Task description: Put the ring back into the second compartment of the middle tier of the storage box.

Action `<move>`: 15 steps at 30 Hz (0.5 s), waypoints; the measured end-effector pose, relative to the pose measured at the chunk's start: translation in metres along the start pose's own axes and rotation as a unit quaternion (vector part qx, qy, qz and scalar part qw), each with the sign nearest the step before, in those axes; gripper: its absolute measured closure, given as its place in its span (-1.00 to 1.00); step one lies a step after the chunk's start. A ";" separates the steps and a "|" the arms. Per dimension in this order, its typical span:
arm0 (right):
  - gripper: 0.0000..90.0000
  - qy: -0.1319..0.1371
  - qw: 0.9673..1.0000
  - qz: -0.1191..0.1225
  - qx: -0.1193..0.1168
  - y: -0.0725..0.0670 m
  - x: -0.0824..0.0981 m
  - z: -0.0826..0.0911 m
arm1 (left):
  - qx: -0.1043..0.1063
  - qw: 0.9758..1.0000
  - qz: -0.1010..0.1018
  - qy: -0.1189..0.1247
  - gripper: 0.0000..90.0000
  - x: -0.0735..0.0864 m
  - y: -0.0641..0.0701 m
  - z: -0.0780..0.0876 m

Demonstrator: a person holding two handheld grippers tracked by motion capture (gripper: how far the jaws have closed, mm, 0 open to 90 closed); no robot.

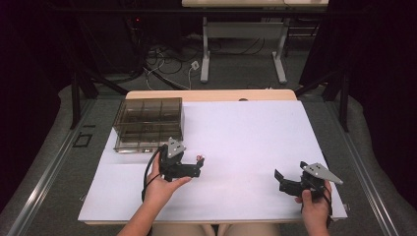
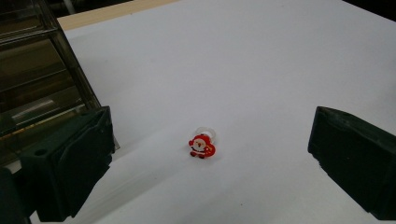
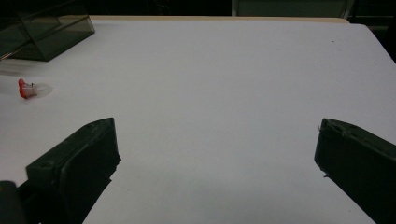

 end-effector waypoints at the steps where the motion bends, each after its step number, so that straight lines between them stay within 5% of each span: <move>1: -1.00 -0.004 1.000 -0.001 -0.004 0.000 0.000 0.000 | 0.000 1.000 0.003 -0.001 -0.98 0.001 0.000 -0.001; 15: -1.00 -0.012 1.000 0.007 -0.005 0.000 0.001 0.001 | -0.001 1.000 0.005 -0.011 -0.94 0.008 -0.005 -0.021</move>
Point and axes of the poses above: each handheld gripper's, and its own axes: z roughly backward along the jaws, x roughly out of its underside, y roughly to its right, the point moved 4 cm from there along -z, roughly forward along the jaws, and after that the axes turned 11 degrees about x, right-handed, at the moved point
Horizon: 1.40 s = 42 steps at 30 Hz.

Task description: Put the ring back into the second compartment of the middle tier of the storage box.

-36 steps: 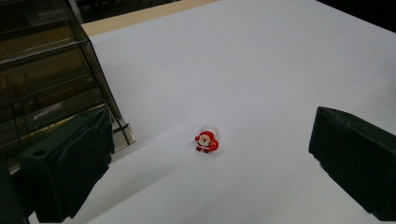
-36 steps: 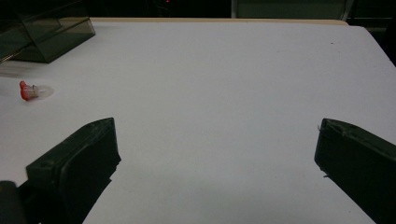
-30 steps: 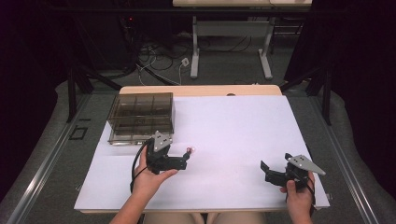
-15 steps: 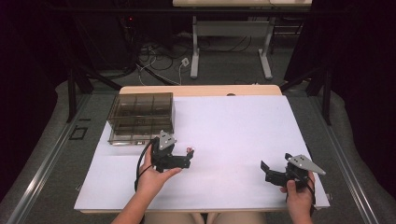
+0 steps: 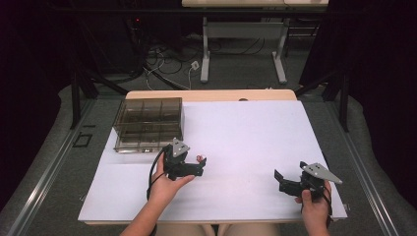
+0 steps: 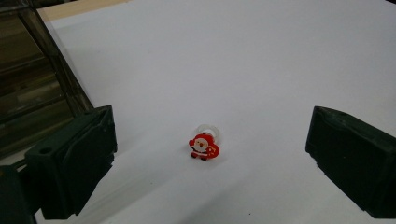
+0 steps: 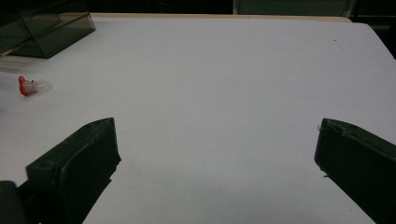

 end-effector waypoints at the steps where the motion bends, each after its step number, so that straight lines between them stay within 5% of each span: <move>1: -1.00 0.000 1.000 0.000 0.000 0.000 0.000 0.000 | 0.000 1.000 0.002 -0.003 -0.93 0.001 -0.001 -0.001; 20: -1.00 -0.001 1.000 0.002 -0.004 -0.001 0.000 -0.001 | 0.019 1.000 0.007 -0.022 -0.67 0.005 0.006 -0.030; 42: -1.00 -0.001 1.000 0.005 -0.004 -0.001 0.001 -0.002 | 0.008 0.999 0.018 -0.050 -0.28 0.016 -0.002 -0.049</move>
Point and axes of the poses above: each handheld gripper's, and its own axes: z roughly backward along the jaws, x roughly out of its underside, y roughly to its right, the point moved 4 cm from there along -z, roughly forward along the jaws, and after that the axes turned 11 degrees about x, right-handed, at the moved point
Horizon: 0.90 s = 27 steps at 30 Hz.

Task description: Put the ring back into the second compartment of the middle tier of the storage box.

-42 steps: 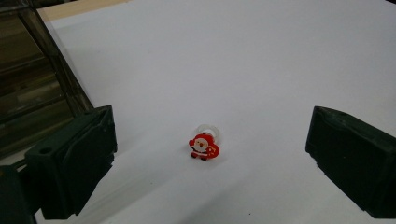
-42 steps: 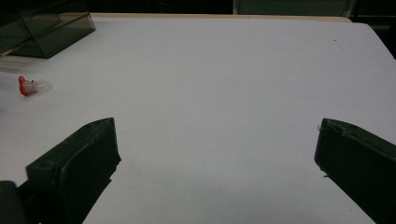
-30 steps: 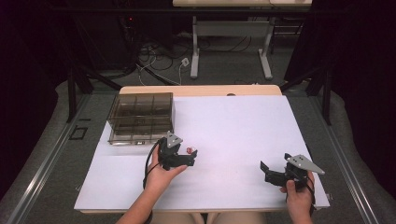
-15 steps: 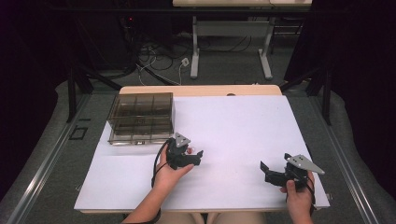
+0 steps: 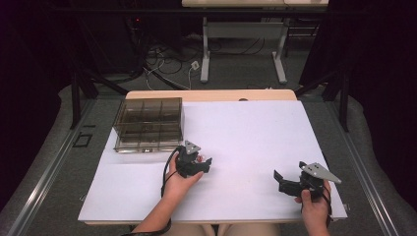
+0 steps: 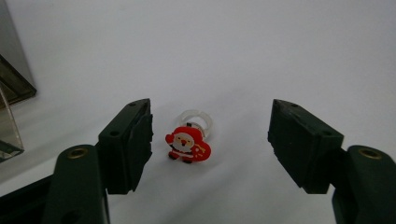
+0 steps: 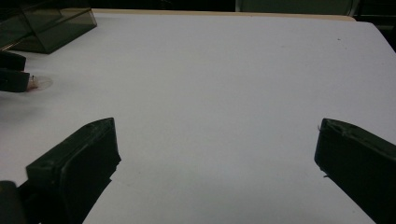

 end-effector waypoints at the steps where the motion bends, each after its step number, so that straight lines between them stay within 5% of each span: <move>1: -1.00 0.000 1.000 0.000 0.000 0.000 0.000 0.000 | 0.001 1.000 0.000 -0.003 -0.26 0.001 0.000 0.000; 27: -1.00 0.002 1.000 0.002 0.003 0.000 0.000 -0.001 | -0.011 1.000 0.008 -0.017 0.18 0.007 -0.004 -0.007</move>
Point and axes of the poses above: each handheld gripper's, and its own axes: z roughly backward along the jaws, x roughly out of its underside, y roughly to its right, the point moved 4 cm from there along -z, roughly forward along the jaws, and after that the axes turned 11 degrees about x, right-handed, at the moved point
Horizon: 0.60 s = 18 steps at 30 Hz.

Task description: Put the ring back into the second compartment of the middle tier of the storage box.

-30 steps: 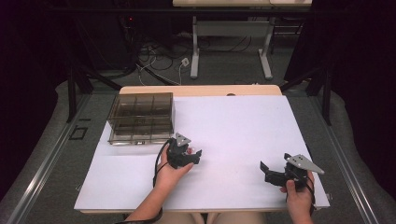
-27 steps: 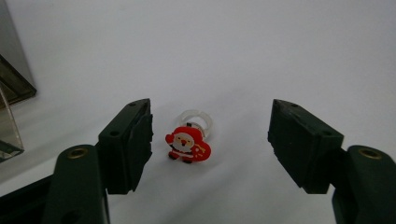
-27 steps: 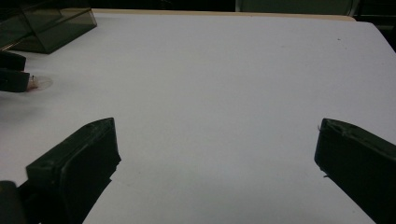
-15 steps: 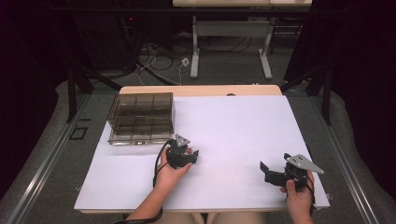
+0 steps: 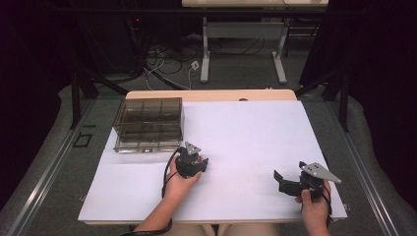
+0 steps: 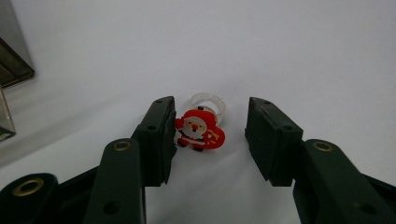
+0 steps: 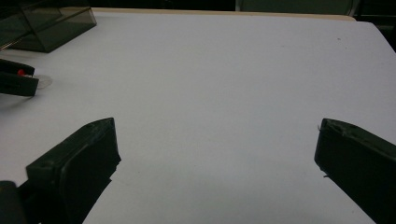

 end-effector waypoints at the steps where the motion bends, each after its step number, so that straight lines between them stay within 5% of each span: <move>1: -1.00 -0.001 1.000 0.000 0.000 0.000 0.000 0.000 | 0.000 1.000 0.000 0.000 0.20 0.000 0.000 0.000; 18: -1.00 -0.006 1.000 -0.001 -0.004 0.000 0.000 0.000 | 0.001 1.000 -0.008 -0.001 0.39 0.000 -0.005 0.002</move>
Point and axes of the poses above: each handheld gripper's, and its own axes: z roughly backward along the jaws, x roughly out of its underside, y roughly to its right, the point moved 4 cm from there along -z, roughly forward along the jaws, and after that the axes turned 11 degrees about x, right-handed, at the moved point
